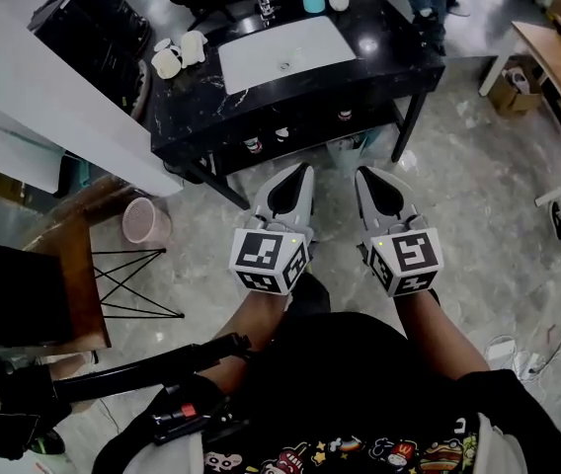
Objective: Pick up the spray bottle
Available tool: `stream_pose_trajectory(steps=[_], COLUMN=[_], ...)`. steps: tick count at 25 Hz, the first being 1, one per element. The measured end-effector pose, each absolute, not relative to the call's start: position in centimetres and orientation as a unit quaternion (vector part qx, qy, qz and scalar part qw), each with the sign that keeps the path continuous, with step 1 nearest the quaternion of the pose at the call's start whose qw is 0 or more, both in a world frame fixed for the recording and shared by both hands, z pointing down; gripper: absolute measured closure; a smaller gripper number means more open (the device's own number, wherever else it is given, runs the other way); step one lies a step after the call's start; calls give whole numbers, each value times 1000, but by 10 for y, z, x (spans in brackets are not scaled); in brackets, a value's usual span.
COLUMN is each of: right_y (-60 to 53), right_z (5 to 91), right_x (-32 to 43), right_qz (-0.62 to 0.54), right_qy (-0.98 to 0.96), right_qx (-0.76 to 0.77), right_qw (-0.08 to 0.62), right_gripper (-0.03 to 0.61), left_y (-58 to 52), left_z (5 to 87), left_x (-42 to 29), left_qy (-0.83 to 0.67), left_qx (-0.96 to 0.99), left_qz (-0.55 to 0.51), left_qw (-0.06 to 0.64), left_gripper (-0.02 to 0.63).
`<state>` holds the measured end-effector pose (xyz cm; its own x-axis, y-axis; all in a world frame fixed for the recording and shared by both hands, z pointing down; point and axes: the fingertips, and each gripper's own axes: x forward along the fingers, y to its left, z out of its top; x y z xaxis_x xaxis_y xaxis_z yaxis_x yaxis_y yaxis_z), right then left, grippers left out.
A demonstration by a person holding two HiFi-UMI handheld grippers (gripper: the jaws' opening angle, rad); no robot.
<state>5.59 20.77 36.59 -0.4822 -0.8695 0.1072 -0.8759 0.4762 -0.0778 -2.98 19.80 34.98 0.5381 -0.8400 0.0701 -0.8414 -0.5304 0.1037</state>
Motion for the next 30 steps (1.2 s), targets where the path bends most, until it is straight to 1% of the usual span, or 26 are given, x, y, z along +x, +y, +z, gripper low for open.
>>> stream_pose_trajectory(steps=[8, 15, 23, 30], right_y=[101, 38, -16, -67], right_z=[361, 369, 367, 375], right_x=[6, -37, -52, -41], right_qz=[59, 60, 66, 71], right_qy=[-837, -827, -821, -824], right_qx=[543, 558, 566, 561], right_qw=[28, 35, 37, 37], right_gripper=[554, 554, 554, 554], left_y=[90, 22, -27, -76], left_z=[348, 355, 352, 361], left_x=[-73, -106, -123, -116], left_qy=[-440, -411, -403, -411], left_qx=[895, 909, 912, 908], left_qz=[7, 8, 9, 9], left_qw=[70, 74, 75, 82], left_gripper=[614, 614, 614, 614])
